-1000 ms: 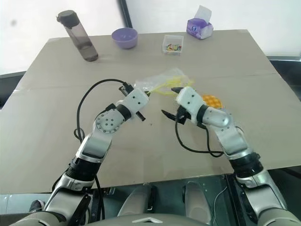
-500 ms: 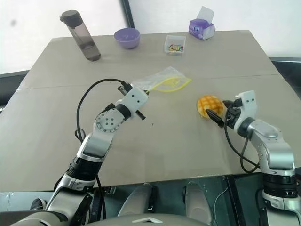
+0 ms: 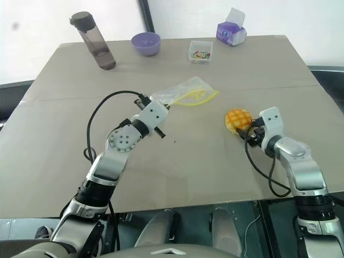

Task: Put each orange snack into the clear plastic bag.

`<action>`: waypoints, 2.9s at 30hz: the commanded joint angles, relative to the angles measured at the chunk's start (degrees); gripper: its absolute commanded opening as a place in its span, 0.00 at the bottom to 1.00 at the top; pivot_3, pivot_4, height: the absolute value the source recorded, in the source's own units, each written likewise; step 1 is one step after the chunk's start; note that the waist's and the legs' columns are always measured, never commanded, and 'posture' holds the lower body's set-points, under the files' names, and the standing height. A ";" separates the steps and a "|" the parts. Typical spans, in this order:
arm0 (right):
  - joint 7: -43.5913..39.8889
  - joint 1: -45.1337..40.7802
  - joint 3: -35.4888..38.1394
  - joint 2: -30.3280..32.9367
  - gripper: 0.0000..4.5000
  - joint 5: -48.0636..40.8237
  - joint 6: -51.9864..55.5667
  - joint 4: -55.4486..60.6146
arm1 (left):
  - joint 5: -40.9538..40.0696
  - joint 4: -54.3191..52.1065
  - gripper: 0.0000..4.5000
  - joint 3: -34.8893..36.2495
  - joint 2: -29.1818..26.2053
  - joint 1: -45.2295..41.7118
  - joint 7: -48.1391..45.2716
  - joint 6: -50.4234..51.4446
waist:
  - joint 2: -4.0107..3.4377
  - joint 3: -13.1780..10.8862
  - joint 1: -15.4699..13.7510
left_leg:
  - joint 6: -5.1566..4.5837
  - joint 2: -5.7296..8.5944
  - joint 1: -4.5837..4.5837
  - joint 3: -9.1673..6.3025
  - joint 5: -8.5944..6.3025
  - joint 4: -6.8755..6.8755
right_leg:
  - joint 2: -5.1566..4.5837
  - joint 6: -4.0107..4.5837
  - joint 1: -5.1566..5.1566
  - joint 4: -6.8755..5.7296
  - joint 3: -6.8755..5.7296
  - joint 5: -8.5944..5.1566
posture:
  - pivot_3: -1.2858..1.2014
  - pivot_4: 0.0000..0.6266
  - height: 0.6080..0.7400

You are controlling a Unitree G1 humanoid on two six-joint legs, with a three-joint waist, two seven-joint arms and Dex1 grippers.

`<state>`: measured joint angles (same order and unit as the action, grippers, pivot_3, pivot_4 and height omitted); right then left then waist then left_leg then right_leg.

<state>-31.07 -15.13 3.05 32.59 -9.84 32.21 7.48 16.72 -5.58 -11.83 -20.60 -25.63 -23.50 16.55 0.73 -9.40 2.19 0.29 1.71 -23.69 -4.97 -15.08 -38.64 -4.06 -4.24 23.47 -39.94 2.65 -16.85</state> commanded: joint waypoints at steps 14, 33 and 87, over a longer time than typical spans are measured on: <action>-10.94 -7.68 1.81 4.84 0.01 -10.73 4.40 10.19 | -0.39 -2.10 0.00 0.57 -1.08 0.48 -0.31 -0.73 | -0.01 0.00 0.30 | -0.05 -0.01 -0.02 0.00 -0.03 -0.01 | 0.01 0.00 0.01 0.00 0.00 0.00 | 0.52 0.24 1.00; -13.37 -18.31 -8.58 -0.83 0.01 -10.35 4.29 -1.14 | -0.70 -5.99 0.00 -4.95 -1.43 2.14 -4.33 -11.42 | -0.01 0.00 0.03 | -0.01 0.01 -0.09 -0.06 -0.01 -0.10 | -0.03 0.00 0.01 0.03 -0.06 0.00 | 0.52 0.24 1.00; -30.66 -15.48 -0.74 11.86 0.01 -20.83 8.88 -2.02 | -1.53 -1.56 0.00 -3.02 -1.94 -0.33 -6.36 -10.24 | -0.01 -0.01 -0.22 | -0.24 0.00 -0.10 -0.08 -0.14 -0.12 | -0.02 0.00 0.00 0.03 -0.09 0.00 | 0.52 0.24 1.00</action>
<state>-61.96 -30.26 1.65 43.69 -30.78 42.11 4.94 15.54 -6.08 -15.23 -22.75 -24.67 -29.84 7.03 0.72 -9.40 1.97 0.05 1.70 -23.79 -5.05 -15.22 -38.75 -4.08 -4.24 23.47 -39.90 2.56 -16.85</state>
